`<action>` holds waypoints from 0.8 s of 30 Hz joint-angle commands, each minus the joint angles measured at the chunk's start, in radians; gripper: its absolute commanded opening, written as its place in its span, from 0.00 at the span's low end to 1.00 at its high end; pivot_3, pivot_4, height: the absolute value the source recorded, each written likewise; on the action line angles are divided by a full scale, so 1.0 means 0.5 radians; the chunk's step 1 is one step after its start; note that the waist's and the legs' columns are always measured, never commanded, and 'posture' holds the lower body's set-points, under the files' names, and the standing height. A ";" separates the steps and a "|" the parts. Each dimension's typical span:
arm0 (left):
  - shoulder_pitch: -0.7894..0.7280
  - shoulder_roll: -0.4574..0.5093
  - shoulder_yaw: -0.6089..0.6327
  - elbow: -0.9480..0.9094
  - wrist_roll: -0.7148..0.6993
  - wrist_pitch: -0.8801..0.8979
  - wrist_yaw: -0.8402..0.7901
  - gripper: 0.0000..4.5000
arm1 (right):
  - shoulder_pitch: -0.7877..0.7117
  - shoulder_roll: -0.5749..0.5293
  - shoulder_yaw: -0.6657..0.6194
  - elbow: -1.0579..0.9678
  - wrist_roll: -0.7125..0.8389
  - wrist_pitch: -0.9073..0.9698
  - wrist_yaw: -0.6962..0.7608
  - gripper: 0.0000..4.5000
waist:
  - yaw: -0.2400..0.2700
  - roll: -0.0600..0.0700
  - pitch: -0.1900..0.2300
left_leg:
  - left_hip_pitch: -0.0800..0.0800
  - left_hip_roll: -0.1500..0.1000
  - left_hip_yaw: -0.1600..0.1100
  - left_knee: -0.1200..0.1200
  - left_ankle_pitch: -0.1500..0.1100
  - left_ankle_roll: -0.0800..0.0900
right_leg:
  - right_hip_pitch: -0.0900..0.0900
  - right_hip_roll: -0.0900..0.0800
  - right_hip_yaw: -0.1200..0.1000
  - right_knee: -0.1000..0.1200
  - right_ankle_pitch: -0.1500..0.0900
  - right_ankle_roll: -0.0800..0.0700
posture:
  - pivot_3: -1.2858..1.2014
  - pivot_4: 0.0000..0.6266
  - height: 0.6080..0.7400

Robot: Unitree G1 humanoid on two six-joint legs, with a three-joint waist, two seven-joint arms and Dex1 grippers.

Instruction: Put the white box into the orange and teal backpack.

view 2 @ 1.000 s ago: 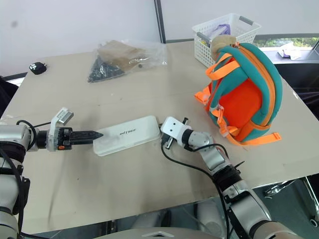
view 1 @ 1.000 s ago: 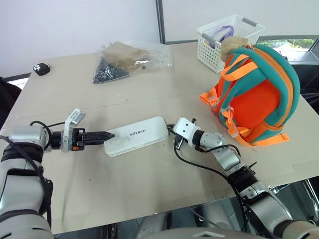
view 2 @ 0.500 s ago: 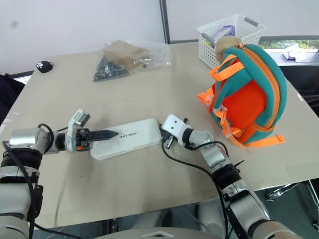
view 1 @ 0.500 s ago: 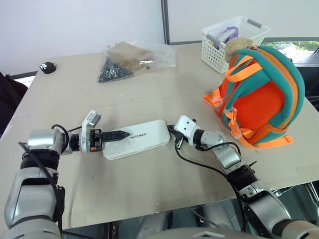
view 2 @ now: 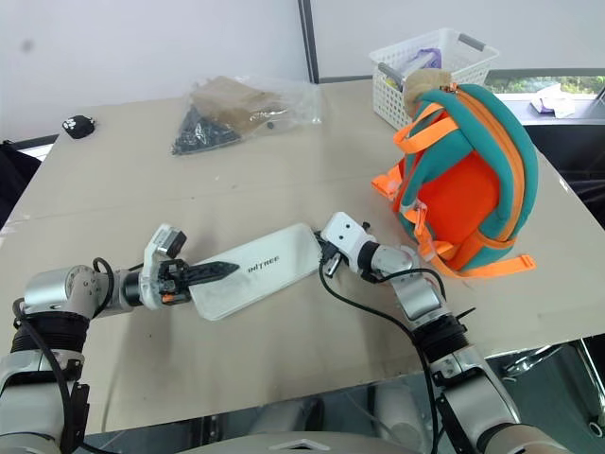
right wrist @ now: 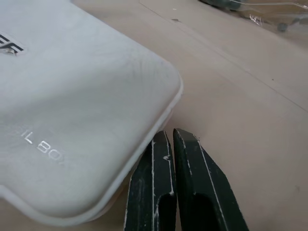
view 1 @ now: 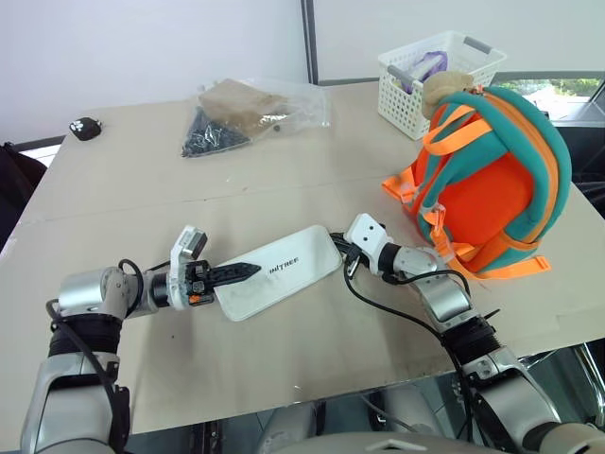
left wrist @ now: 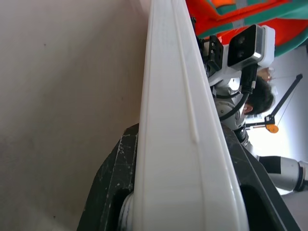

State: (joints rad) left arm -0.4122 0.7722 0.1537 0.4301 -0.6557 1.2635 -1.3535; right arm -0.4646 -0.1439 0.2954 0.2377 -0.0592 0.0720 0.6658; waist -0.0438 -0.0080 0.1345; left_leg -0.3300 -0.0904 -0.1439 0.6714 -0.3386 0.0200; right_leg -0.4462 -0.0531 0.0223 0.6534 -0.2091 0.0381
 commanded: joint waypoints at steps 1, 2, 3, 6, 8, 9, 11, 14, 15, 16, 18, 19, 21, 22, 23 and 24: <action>-0.008 -0.026 0.174 -0.013 -0.052 -0.049 0.171 0.25 | 0.069 0.039 -0.070 -0.271 0.193 -0.073 0.037 0.00 | 0.000 0.000 0.000 | 0.000 0.001 0.000 -0.001 0.000 0.000 | 0.000 0.000 0.000 -0.001 0.000 0.000 | 0.52 0.24 1.00; -0.006 -0.045 0.234 -0.024 -0.081 -0.062 0.208 0.25 | 0.116 0.035 -0.094 -0.347 0.236 -0.096 0.043 0.00 | 0.000 0.000 0.000 | 0.000 0.001 0.000 -0.001 0.000 0.000 | 0.000 0.000 0.000 -0.001 0.000 0.000 | 0.52 0.24 1.00; 0.006 -0.076 0.324 -0.059 -0.112 -0.093 0.271 0.25 | 0.195 0.023 -0.132 -0.455 0.272 -0.144 0.021 0.00 | 0.000 0.000 0.000 | 0.000 0.001 0.000 -0.001 0.000 0.000 | 0.000 0.000 0.000 -0.001 0.000 0.000 | 0.52 0.24 1.00; 0.065 -0.230 0.677 -0.305 -0.296 -0.158 0.503 0.25 | 0.534 -0.031 -0.294 -0.818 0.427 -0.247 -0.037 0.00 | 0.007 -0.001 0.001 | -0.002 0.003 -0.002 -0.002 0.000 -0.001 | 0.000 0.000 0.002 -0.004 0.000 0.000 | 0.52 0.24 1.00; 0.121 -0.324 0.821 -0.502 -0.394 -0.176 0.636 0.25 | 0.701 -0.061 -0.417 -0.993 0.511 -0.211 -0.104 0.12 | 0.013 -0.004 0.002 | -0.007 0.004 -0.004 -0.002 0.000 -0.001 | -0.001 0.000 0.001 -0.009 0.000 0.000 | 0.52 0.24 1.00; 0.147 -0.368 0.883 -0.593 -0.450 -0.171 0.701 0.25 | 0.780 -0.068 -0.468 -1.082 0.543 -0.198 -0.147 0.19 | 0.014 -0.004 0.003 | -0.008 0.004 -0.004 -0.001 -0.001 -0.001 | -0.001 0.000 0.001 -0.011 0.000 0.001 | 0.52 0.24 1.00; 0.191 -0.442 0.970 -0.758 -0.537 -0.179 0.821 0.25 | 0.933 -0.066 -0.543 -1.253 0.575 -0.189 -0.237 0.39 | 0.018 -0.005 0.003 | -0.009 0.004 -0.003 0.000 -0.001 -0.001 | 0.000 0.000 0.002 -0.012 0.001 0.000 | 0.52 0.24 1.00; 0.245 -0.505 1.024 -0.923 -0.597 -0.224 0.982 0.25 | 1.136 0.043 -0.663 -1.472 0.562 -0.172 -0.505 0.71 | 0.018 -0.005 0.003 | -0.007 0.007 -0.004 -0.002 0.000 -0.001 | -0.001 0.002 0.001 -0.011 0.001 0.000 | 0.52 0.24 1.00; 0.240 -0.515 1.042 -0.930 -0.628 -0.218 1.032 0.25 | 1.171 0.087 -0.699 -1.518 0.573 -0.140 -0.592 0.82 | 0.017 -0.005 0.003 | -0.006 0.008 -0.003 -0.003 0.000 -0.001 | 0.000 0.003 0.001 -0.011 0.001 0.000 | 0.52 0.24 1.00; 0.228 -0.523 1.057 -0.928 -0.652 -0.221 1.080 0.25 | 1.177 0.128 -0.729 -1.548 0.593 -0.108 -0.669 0.94 | 0.017 -0.005 0.003 | -0.006 0.009 -0.003 -0.003 0.000 -0.002 | 0.000 0.004 0.002 -0.009 0.002 -0.001 | 0.52 0.24 1.00; 0.215 -0.529 1.057 -0.918 -0.690 -0.234 1.141 0.25 | 1.110 0.177 -0.756 -1.546 0.644 -0.049 -0.753 0.98 | 0.015 -0.005 0.003 | -0.004 0.009 0.001 -0.003 0.000 -0.003 | 0.000 0.005 0.006 -0.009 0.003 -0.003 | 0.52 0.24 1.00; 0.213 -0.529 1.043 -0.912 -0.694 -0.251 1.157 0.25 | 1.054 0.196 -0.764 -1.526 0.671 -0.018 -0.787 0.98 | 0.014 -0.005 0.003 | -0.003 0.009 0.002 -0.002 0.000 -0.003 | 0.000 0.005 0.006 -0.009 0.003 -0.003 | 0.52 0.24 1.00; 0.215 -0.523 0.993 -0.884 -0.670 -0.293 1.164 0.25 | 0.890 0.230 -0.787 -1.439 0.728 0.049 -0.855 0.98 | 0.013 -0.005 0.003 | -0.002 0.009 0.003 -0.002 0.000 -0.002 | 0.001 0.006 0.007 -0.009 0.003 -0.003 | 0.52 0.24 1.00; 0.216 -0.518 0.964 -0.867 -0.653 -0.316 1.158 0.25 | 0.794 0.238 -0.800 -1.377 0.738 0.085 -0.889 0.98 | 0.011 -0.005 0.003 | -0.002 0.009 0.003 -0.002 0.000 -0.002 | 0.001 0.007 0.007 -0.009 0.003 -0.003 | 0.52 0.24 1.00; 0.213 -0.514 0.938 -0.852 -0.642 -0.336 1.153 0.25 | 0.692 0.243 -0.823 -1.301 0.742 0.105 -0.926 0.98 | 0.012 -0.005 0.003 | -0.002 0.009 0.003 -0.002 0.000 -0.002 | 0.000 0.007 0.006 -0.009 0.004 -0.004 | 0.52 0.24 1.00; 0.208 -0.507 0.913 -0.836 -0.632 -0.359 1.148 0.25 | 0.570 0.254 -0.856 -1.208 0.772 0.118 -0.956 0.98 | 0.013 -0.005 0.003 | -0.002 0.009 0.004 -0.002 0.000 -0.002 | 0.001 0.007 0.006 -0.009 0.004 -0.004 | 0.52 0.24 1.00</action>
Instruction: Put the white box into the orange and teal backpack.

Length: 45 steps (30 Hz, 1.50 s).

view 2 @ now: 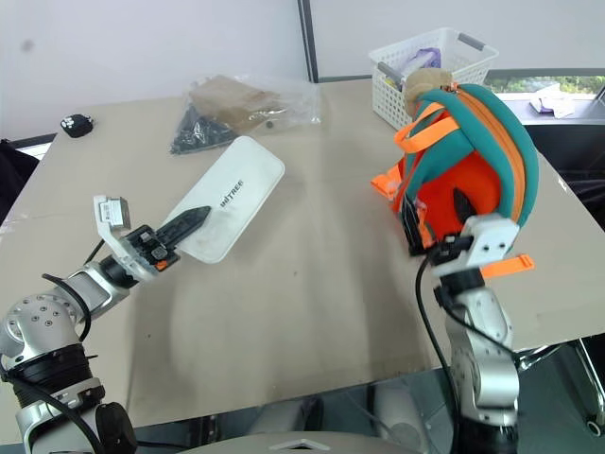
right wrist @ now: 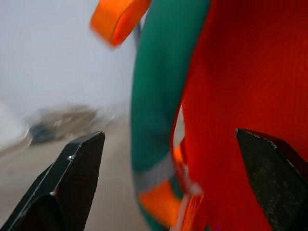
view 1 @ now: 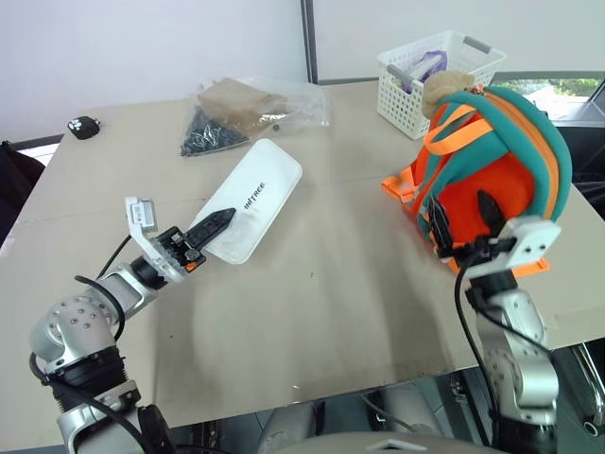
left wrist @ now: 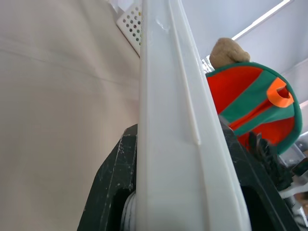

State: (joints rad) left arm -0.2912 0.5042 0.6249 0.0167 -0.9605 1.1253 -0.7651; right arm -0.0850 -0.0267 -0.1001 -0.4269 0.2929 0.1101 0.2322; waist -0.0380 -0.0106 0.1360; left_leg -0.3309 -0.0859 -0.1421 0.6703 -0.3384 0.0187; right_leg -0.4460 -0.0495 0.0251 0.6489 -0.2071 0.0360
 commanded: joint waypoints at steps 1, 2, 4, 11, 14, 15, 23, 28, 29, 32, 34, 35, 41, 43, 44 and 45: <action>-0.048 0.038 -0.056 0.009 -0.006 -0.111 -0.030 0.25 | -0.332 0.018 -0.099 0.225 0.098 0.047 -0.107 0.98 | 0.001 0.000 0.000 | 0.000 0.000 0.000 0.000 0.000 0.000 | 0.000 0.000 0.000 0.000 0.000 0.000 | 0.52 0.24 1.00; -0.061 0.048 -0.077 0.023 0.008 -0.137 -0.029 0.25 | -0.445 0.021 -0.131 0.301 0.129 0.037 -0.122 0.98 | 0.000 0.000 0.001 | 0.000 0.000 -0.001 0.000 0.000 0.000 | 0.000 0.000 0.000 -0.001 0.000 0.000 | 0.52 0.24 1.00; -0.082 0.063 -0.096 0.047 0.011 -0.166 -0.023 0.25 | -0.605 0.008 -0.170 0.400 0.186 0.029 -0.110 0.98 | 0.001 0.000 0.002 | 0.000 0.000 0.000 -0.001 0.000 0.000 | -0.001 0.000 -0.001 -0.001 0.000 -0.001 | 0.52 0.24 1.00; -0.091 0.075 -0.125 0.037 0.082 -0.352 0.062 0.25 | -0.976 -0.128 -0.164 0.676 0.313 0.035 0.153 0.38 | -0.012 0.001 0.002 | -0.002 0.001 -0.001 -0.005 0.000 0.000 | -0.001 0.000 -0.003 -0.010 0.000 -0.001 | 0.52 0.24 1.00; -0.107 0.082 -0.131 0.054 0.077 -0.388 0.061 0.25 | -1.157 -0.129 -0.149 0.801 0.440 0.186 0.220 0.07 | -0.018 0.001 0.002 | -0.002 0.002 -0.001 -0.004 0.000 0.000 | -0.001 0.000 -0.001 -0.008 0.001 -0.002 | 0.52 0.24 1.00; -0.109 0.085 -0.136 0.059 0.081 -0.401 0.061 0.25 | -1.201 -0.124 -0.147 0.825 0.459 0.206 0.225 0.02 | -0.018 0.001 0.002 | -0.002 0.003 -0.001 -0.004 0.000 0.000 | -0.001 0.001 0.000 -0.008 0.002 -0.003 | 0.52 0.24 1.00; -0.155 0.189 -0.139 0.144 -0.041 -0.303 -0.099 0.25 | -1.285 -0.457 0.094 0.400 1.355 1.191 1.101 0.02 | -0.031 0.003 0.004 | -0.013 0.004 -0.005 -0.004 0.000 0.001 | -0.007 0.001 -0.004 -0.013 0.002 -0.004 | 0.52 0.24 1.00; -0.103 0.252 -0.217 0.018 0.076 -0.622 -0.410 0.25 | -1.280 -0.666 -0.252 0.572 1.738 1.391 1.120 0.02 | -0.009 0.002 0.005 | -0.028 0.002 -0.015 0.002 0.000 0.001 | -0.014 -0.004 -0.018 -0.016 0.003 -0.004 | 0.52 0.24 1.00; -0.071 0.264 -0.270 -0.041 0.130 -0.719 -0.487 0.25 | -1.283 -0.675 -0.274 0.614 1.704 1.353 1.088 0.02 | 0.004 0.002 0.005 | -0.028 0.001 -0.015 0.003 0.000 0.001 | -0.013 -0.005 -0.018 -0.017 0.003 -0.004 | 0.52 0.24 1.00; -0.011 0.317 -0.354 -0.158 0.213 -0.922 -0.684 0.25 | -1.296 -0.664 -0.299 0.650 1.672 1.316 1.027 0.02 | 0.015 0.002 0.005 | -0.028 0.000 -0.015 0.004 0.000 0.001 | -0.012 -0.006 -0.019 -0.016 0.003 -0.004 | 0.52 0.24 1.00; 0.019 0.401 -0.372 -0.189 0.262 -1.010 -0.795 0.25 | -1.299 -0.627 -0.290 0.645 1.649 1.287 0.977 0.02 | 0.011 0.002 0.005 | -0.028 0.000 -0.015 0.004 0.000 0.001 | -0.013 -0.006 -0.019 -0.015 0.003 -0.004 | 0.52 0.24 1.00; 0.032 0.436 -0.378 -0.199 0.281 -1.047 -0.838 0.25 | -1.296 -0.614 -0.284 0.640 1.633 1.272 0.958 0.02 | 0.004 0.002 0.005 | -0.028 0.001 -0.016 0.004 0.000 0.001 | -0.013 -0.006 -0.020 -0.014 0.003 -0.004 | 0.52 0.24 1.00; 0.057 0.762 -0.255 -0.205 0.233 -1.046 -1.039 0.25 | -1.253 -0.555 -0.233 0.618 1.518 1.190 0.910 0.02 | -0.006 0.004 0.007 | -0.028 0.002 -0.015 0.003 0.000 0.001 | -0.014 -0.005 -0.019 -0.014 0.003 -0.004 | 0.52 0.24 1.00; 0.062 0.864 -0.189 -0.203 0.217 -1.035 -1.076 0.25 | -1.221 -0.538 -0.213 0.617 1.474 1.162 0.912 0.02 | -0.005 0.004 0.007 | -0.028 0.001 -0.014 0.003 0.000 0.001 | -0.014 -0.005 -0.018 -0.014 0.003 -0.004 | 0.52 0.24 1.00; 0.062 0.906 -0.150 -0.193 0.200 -1.018 -1.086 0.25 | -1.202 -0.532 -0.199 0.616 1.441 1.144 0.914 0.02 | -0.001 0.004 0.007 | -0.028 0.001 -0.015 0.003 0.000 0.001 | -0.013 -0.005 -0.019 -0.015 0.003 -0.004 | 0.52 0.24 1.00; 0.072 0.943 -0.121 -0.183 0.191 -1.002 -1.103 0.25 | -1.185 -0.529 -0.182 0.612 1.409 1.127 0.922 0.02 | 0.000 0.004 0.007 | -0.028 0.001 -0.016 0.003 0.000 0.001 | -0.013 -0.005 -0.019 -0.015 0.003 -0.004 | 0.52 0.24 1.00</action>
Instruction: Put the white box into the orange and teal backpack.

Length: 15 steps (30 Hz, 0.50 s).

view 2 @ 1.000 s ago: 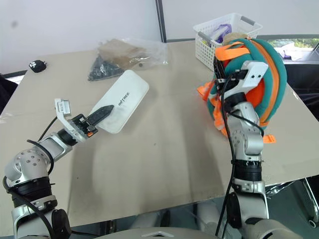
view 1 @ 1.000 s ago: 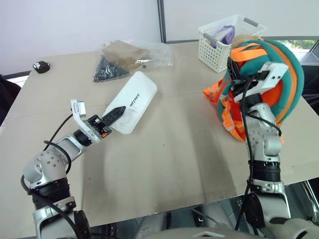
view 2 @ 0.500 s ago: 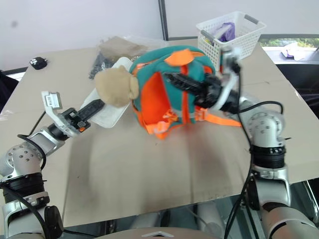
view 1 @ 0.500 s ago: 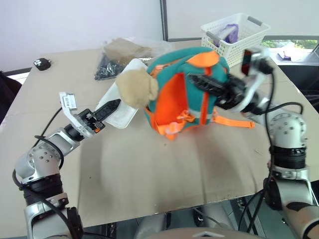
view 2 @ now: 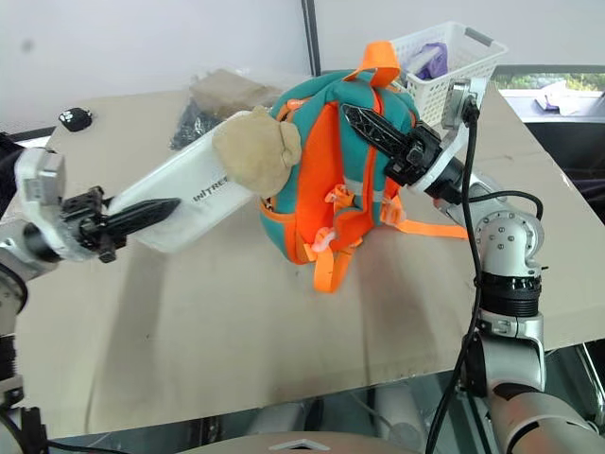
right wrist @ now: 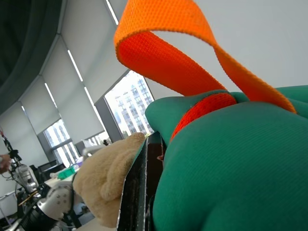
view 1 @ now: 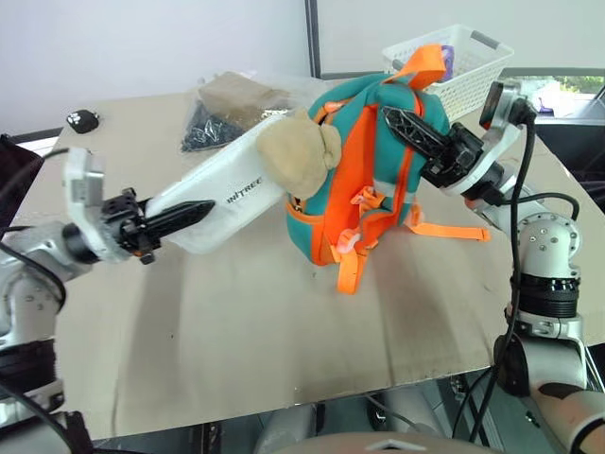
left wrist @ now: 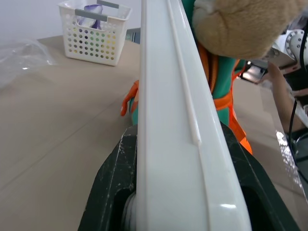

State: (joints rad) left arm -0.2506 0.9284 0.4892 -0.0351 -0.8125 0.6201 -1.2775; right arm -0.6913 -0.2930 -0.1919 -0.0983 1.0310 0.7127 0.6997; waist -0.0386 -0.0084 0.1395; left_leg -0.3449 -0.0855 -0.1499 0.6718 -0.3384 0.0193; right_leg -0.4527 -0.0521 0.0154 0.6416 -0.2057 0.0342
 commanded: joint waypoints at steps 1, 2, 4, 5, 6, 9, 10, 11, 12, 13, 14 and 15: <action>-0.002 0.115 0.167 -0.074 -0.111 0.021 -0.089 0.25 | 0.038 0.004 0.011 -0.048 -0.089 -0.090 -0.006 0.02 | 0.002 0.000 0.000 | 0.000 0.000 0.000 0.000 0.000 0.000 | 0.000 0.000 0.000 0.000 0.000 0.000 | 0.52 0.24 1.00; 0.025 0.120 0.183 -0.092 -0.114 0.025 -0.091 0.25 | 0.056 0.013 0.026 -0.056 -0.105 -0.102 -0.001 0.02 | 0.001 0.000 0.000 | 0.000 0.000 0.000 0.000 0.000 0.000 | 0.000 0.000 0.000 0.000 0.000 0.000 | 0.52 0.24 1.00; 0.065 0.114 0.196 -0.144 -0.126 0.036 -0.079 0.25 | 0.080 0.031 0.043 -0.064 -0.120 -0.114 0.003 0.02 | -0.001 0.001 0.001 | 0.001 0.000 0.001 0.000 0.000 0.000 | 0.000 0.000 0.001 0.000 0.000 0.000 | 0.52 0.24 1.00; 0.089 0.111 0.190 -0.191 -0.129 0.041 -0.074 0.25 | 0.092 0.038 0.055 -0.066 -0.133 -0.122 0.007 0.02 | -0.001 0.001 0.001 | 0.001 0.000 0.001 0.000 0.000 0.000 | 0.000 0.000 0.001 0.000 0.000 0.000 | 0.52 0.24 1.00; 0.104 0.110 0.183 -0.222 -0.133 0.044 -0.070 0.25 | 0.099 0.042 0.061 -0.065 -0.143 -0.128 0.012 0.02 | -0.002 0.001 0.001 | 0.000 0.000 0.001 0.000 0.000 0.000 | 0.000 0.000 0.000 0.000 0.000 0.000 | 0.52 0.24 1.00; 0.101 0.119 0.201 -0.317 -0.213 0.105 -0.033 0.25 | 0.122 0.056 0.073 -0.055 -0.181 -0.151 0.024 0.02 | 0.003 0.001 0.001 | 0.000 0.000 0.000 0.000 0.000 0.000 | 0.000 0.000 0.000 0.001 0.000 0.000 | 0.52 0.24 1.00; 0.077 0.122 0.223 -0.344 -0.263 0.142 -0.001 0.25 | 0.130 0.064 0.077 -0.048 -0.197 -0.163 0.026 0.02 | 0.004 0.001 0.001 | 0.000 0.000 0.000 0.001 0.000 0.000 | 0.000 0.000 0.000 0.001 0.000 0.000 | 0.52 0.24 1.00; 0.056 0.124 0.246 -0.360 -0.306 0.172 0.023 0.25 | 0.136 0.071 0.080 -0.041 -0.210 -0.173 0.026 0.02 | 0.003 0.001 0.001 | 0.000 0.000 0.000 0.001 0.000 0.000 | 0.001 0.000 0.000 0.001 0.000 0.000 | 0.52 0.24 1.00; 0.036 0.124 0.276 -0.366 -0.340 0.188 0.049 0.25 | 0.141 0.078 0.086 -0.031 -0.228 -0.187 0.026 0.02 | 0.002 0.001 0.001 | 0.000 0.000 0.000 0.001 0.000 0.000 | 0.000 0.000 0.000 0.001 0.000 0.000 | 0.52 0.24 1.00; 0.018 0.126 0.317 -0.365 -0.378 0.207 0.083 0.25 | 0.145 0.085 0.094 -0.018 -0.252 -0.205 0.028 0.02 | -0.001 0.001 0.001 | 0.000 0.000 0.000 0.001 0.000 0.000 | 0.001 0.000 0.000 0.001 0.000 0.000 | 0.52 0.24 1.00; 0.005 0.126 0.360 -0.361 -0.417 0.231 0.117 0.25 | 0.148 0.091 0.102 -0.006 -0.279 -0.223 0.031 0.02 | -0.002 0.001 0.001 | 0.000 0.000 0.000 0.001 0.000 0.000 | 0.000 0.000 0.000 0.001 0.000 0.000 | 0.52 0.24 1.00; 0.003 0.128 0.401 -0.353 -0.442 0.249 0.141 0.25 | 0.149 0.098 0.108 0.007 -0.304 -0.242 0.030 0.02 | -0.006 0.001 0.001 | 0.000 0.000 0.000 0.001 0.000 0.000 | 0.000 0.000 0.000 0.001 0.000 0.000 | 0.52 0.24 1.00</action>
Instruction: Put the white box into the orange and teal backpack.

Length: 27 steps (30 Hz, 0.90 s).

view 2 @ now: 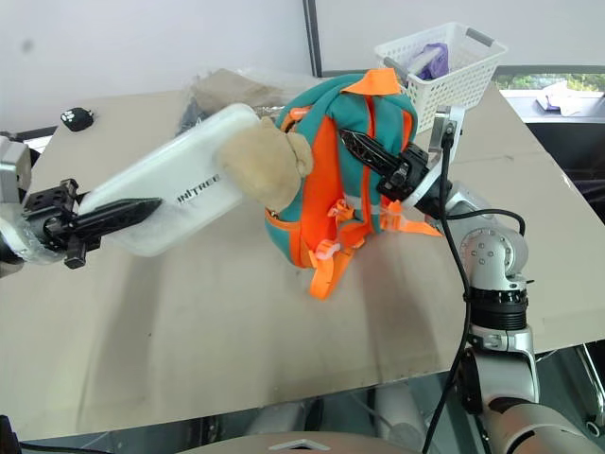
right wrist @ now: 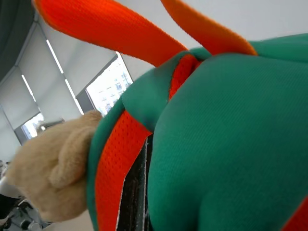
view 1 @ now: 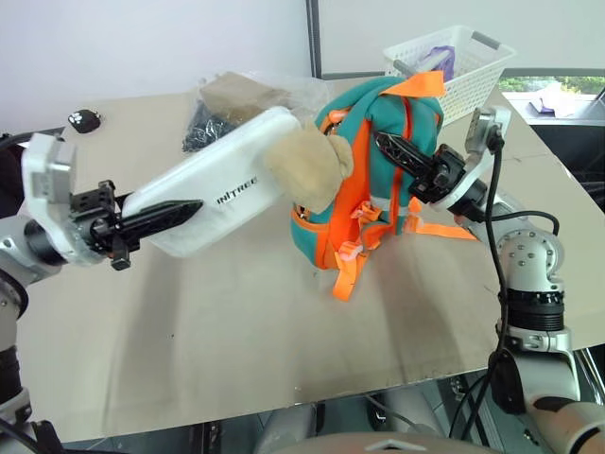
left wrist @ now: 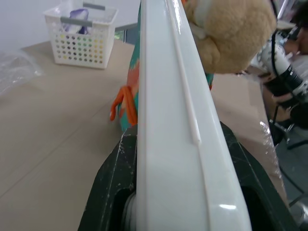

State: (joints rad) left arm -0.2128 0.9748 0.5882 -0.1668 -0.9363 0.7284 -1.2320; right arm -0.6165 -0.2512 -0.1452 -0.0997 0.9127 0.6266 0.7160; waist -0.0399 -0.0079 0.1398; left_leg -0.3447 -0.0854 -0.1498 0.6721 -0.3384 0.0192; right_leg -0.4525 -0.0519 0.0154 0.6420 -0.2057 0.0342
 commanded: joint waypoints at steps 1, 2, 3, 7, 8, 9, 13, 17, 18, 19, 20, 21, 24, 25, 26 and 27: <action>-0.061 0.039 0.244 -0.083 -0.211 0.051 0.070 0.25 | -0.004 0.023 0.016 0.027 -0.089 -0.091 -0.007 0.02 | -0.007 0.000 0.000 | 0.000 0.000 0.000 0.000 0.000 0.000 | 0.000 0.000 0.000 0.000 0.000 0.000 | 0.52 0.24 1.00; -0.025 0.046 0.276 -0.088 -0.209 0.063 0.066 0.25 | -0.008 0.030 0.015 0.042 -0.101 -0.106 -0.008 0.02 | -0.009 0.000 0.000 | 0.001 0.000 0.001 0.000 0.000 0.000 | 0.000 0.001 0.001 0.000 0.000 0.000 | 0.52 0.24 1.00; 0.029 0.048 0.305 -0.112 -0.211 0.083 0.059 0.25 | -0.012 0.037 0.015 0.058 -0.113 -0.121 -0.005 0.02 | -0.011 0.000 0.000 | 0.001 0.001 0.002 0.000 0.000 0.000 | 0.000 0.001 0.001 0.001 0.000 0.000 | 0.52 0.24 1.00; 0.207 0.031 0.396 -0.243 -0.300 0.187 0.078 0.25 | -0.027 0.058 0.018 0.105 -0.142 -0.158 0.011 0.02 | 0.000 0.001 0.000 | 0.002 0.001 0.003 0.000 0.000 0.000 | 0.000 0.001 0.001 0.001 0.000 0.000 | 0.52 0.24 1.00; 0.257 0.027 0.409 -0.270 -0.296 0.194 0.079 0.25 | -0.035 0.069 0.019 0.115 -0.143 -0.163 0.014 0.02 | 0.003 0.000 0.000 | 0.002 0.001 0.002 0.000 0.000 0.000 | 0.000 0.001 0.001 0.001 0.000 0.000 | 0.52 0.24 1.00; 0.311 0.024 0.408 -0.294 -0.278 0.198 0.074 0.25 | -0.046 0.081 0.021 0.124 -0.145 -0.168 0.016 0.02 | 0.004 0.000 0.000 | 0.002 0.001 0.002 0.000 0.000 0.000 | 0.001 0.001 0.001 0.000 0.000 0.000 | 0.52 0.24 1.00; 0.393 0.007 0.301 -0.332 -0.137 0.082 0.076 0.25 | -0.088 0.117 0.024 0.142 -0.144 -0.177 0.027 0.02 | 0.004 0.001 0.001 | 0.002 0.000 0.002 0.000 0.000 0.000 | 0.001 0.001 0.002 0.001 0.000 0.000 | 0.52 0.24 1.00; 0.212 0.026 0.000 -0.170 0.098 -0.074 0.128 0.25 | -0.123 0.147 0.032 0.109 -0.126 -0.150 0.018 0.02 | 0.011 0.001 0.001 | 0.002 0.000 0.002 0.000 0.000 0.000 | 0.001 0.001 0.001 0.001 0.000 0.000 | 0.52 0.24 1.00; 0.160 0.031 -0.058 -0.130 0.148 -0.115 0.125 0.25 | -0.124 0.152 0.035 0.099 -0.124 -0.145 0.015 0.02 | 0.013 0.001 0.001 | 0.002 0.000 0.002 0.000 0.000 0.000 | 0.001 0.001 0.001 0.001 0.000 -0.001 | 0.52 0.24 1.00; 0.105 0.029 -0.096 -0.089 0.180 -0.154 0.119 0.25 | -0.121 0.157 0.036 0.088 -0.123 -0.141 0.010 0.02 | 0.007 0.001 0.001 | 0.002 0.000 0.002 0.000 0.000 0.000 | 0.001 0.001 0.001 0.001 0.001 -0.001 | 0.52 0.24 1.00; 0.047 0.033 -0.117 -0.047 0.179 -0.152 0.118 0.25 | -0.117 0.162 0.036 0.079 -0.123 -0.138 0.003 0.02 | 0.004 0.001 0.001 | 0.002 0.000 0.003 0.000 0.000 0.000 | 0.001 0.001 0.001 0.001 0.001 -0.001 | 0.52 0.24 1.00; 0.002 0.039 -0.134 -0.012 0.181 -0.154 0.112 0.25 | -0.112 0.163 0.036 0.071 -0.122 -0.137 -0.001 0.02 | 0.002 0.001 0.001 | 0.002 0.000 0.003 0.000 0.000 0.000 | 0.001 0.001 0.001 0.000 0.001 -0.001 | 0.52 0.24 1.00; -0.114 0.116 -0.228 0.145 0.294 -0.235 0.014 0.25 | -0.072 0.177 0.028 0.003 -0.099 -0.129 -0.038 0.02 | -0.004 0.001 0.001 | 0.001 0.000 0.002 -0.001 0.000 0.000 | 0.000 0.001 0.000 -0.001 0.001 -0.001 | 0.52 0.24 1.00; -0.142 0.136 -0.251 0.189 0.322 -0.260 -0.020 0.25 | -0.060 0.181 0.028 -0.017 -0.094 -0.126 -0.048 0.02 | -0.005 0.001 0.001 | 0.001 0.000 0.002 -0.001 0.000 0.000 | 0.000 0.001 0.000 -0.001 0.001 -0.001 | 0.52 0.24 1.00; -0.172 0.152 -0.272 0.234 0.346 -0.289 -0.051 0.25 | -0.049 0.183 0.030 -0.038 -0.092 -0.121 -0.055 0.02 | -0.006 0.002 0.001 | 0.001 0.000 0.002 -0.001 0.000 0.000 | -0.001 0.001 0.000 -0.001 0.001 -0.001 | 0.52 0.24 1.00; -0.216 0.163 -0.298 0.287 0.373 -0.317 -0.074 0.25 | -0.034 0.186 0.032 -0.058 -0.088 -0.117 -0.061 0.02 | -0.007 0.002 0.001 | 0.001 0.000 0.002 -0.002 0.000 0.000 | -0.001 0.001 0.000 -0.001 0.001 -0.001 | 0.52 0.24 1.00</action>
State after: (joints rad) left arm -0.2853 1.0323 0.4367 -0.0501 -0.7650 0.6131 -1.2357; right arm -0.6303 -0.1635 -0.1158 -0.0663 0.8382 0.5773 0.6914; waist -0.0433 -0.0070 0.1404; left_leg -0.3444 -0.0853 -0.1486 0.6713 -0.3383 0.0191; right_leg -0.4529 -0.0512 0.0151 0.6415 -0.2054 0.0337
